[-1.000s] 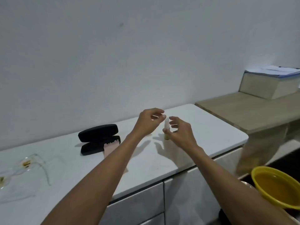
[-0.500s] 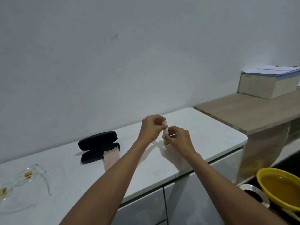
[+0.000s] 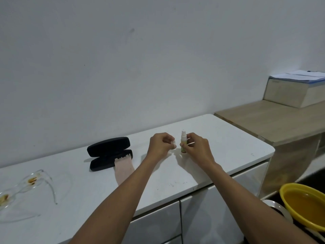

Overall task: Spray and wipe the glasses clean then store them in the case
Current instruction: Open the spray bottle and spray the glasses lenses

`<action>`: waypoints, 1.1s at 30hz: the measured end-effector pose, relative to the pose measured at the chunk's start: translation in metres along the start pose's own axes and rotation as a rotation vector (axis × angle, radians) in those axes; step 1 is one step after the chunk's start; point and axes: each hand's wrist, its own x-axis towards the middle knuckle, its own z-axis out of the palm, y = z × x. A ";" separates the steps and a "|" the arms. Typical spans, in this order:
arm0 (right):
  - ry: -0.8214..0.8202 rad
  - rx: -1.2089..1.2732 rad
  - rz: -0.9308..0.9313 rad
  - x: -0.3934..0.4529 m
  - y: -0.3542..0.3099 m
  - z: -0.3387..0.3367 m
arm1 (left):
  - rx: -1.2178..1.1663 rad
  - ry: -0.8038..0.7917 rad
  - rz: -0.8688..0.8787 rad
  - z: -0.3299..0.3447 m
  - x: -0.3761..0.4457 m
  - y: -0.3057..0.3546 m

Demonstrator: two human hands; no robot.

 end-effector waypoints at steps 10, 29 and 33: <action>-0.018 -0.043 0.002 0.003 -0.003 -0.003 | 0.046 -0.116 -0.056 0.010 -0.010 -0.008; -0.059 0.209 -0.590 -0.007 -0.174 0.112 | 0.175 0.315 0.077 -0.191 -0.048 -0.016; -0.163 0.274 -0.663 -0.029 -0.220 0.160 | 0.279 0.440 0.082 -0.256 -0.084 -0.031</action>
